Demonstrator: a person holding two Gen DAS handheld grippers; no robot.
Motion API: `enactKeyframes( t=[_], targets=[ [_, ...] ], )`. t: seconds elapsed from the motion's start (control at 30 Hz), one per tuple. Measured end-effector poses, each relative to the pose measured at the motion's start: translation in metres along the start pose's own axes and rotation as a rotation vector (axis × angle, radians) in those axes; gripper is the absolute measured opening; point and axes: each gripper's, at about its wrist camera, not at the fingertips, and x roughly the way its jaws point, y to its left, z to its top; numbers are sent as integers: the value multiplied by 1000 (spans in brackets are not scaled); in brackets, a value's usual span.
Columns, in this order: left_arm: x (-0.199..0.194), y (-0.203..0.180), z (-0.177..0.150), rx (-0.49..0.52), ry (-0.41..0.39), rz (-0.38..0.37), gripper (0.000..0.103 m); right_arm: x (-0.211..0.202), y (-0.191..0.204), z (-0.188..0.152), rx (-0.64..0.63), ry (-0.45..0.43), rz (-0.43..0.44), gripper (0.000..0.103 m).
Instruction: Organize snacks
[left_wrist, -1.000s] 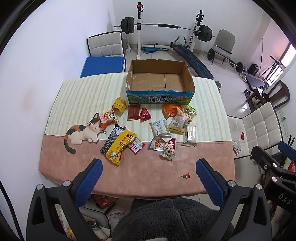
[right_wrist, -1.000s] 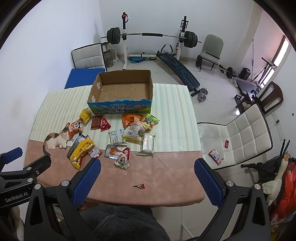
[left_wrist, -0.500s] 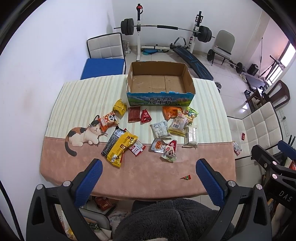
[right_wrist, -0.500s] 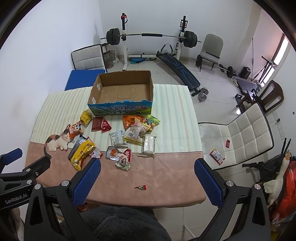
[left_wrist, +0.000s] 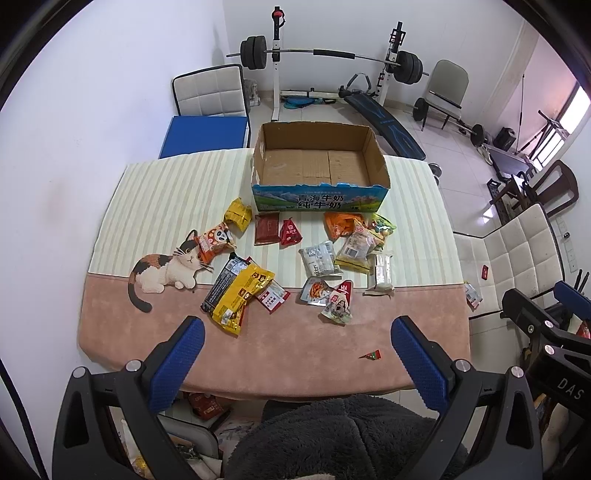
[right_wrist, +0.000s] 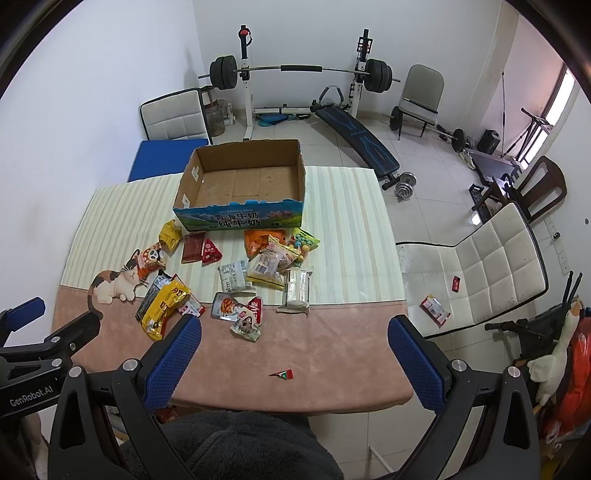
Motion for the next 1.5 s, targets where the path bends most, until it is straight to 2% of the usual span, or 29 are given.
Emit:
enactKeyframes(
  t=[1.1,1.37,1.5],
  targets=[
    [1,-3,10,1,1,-5,103,-2,-1,9,8,4,6,103],
    [10,1,12,-9,2,0,103,21,-2,16,31,42,43,103],
    [48,16,19,17,21,24,103,62,3,15,37,111,98,103]
  ],
)
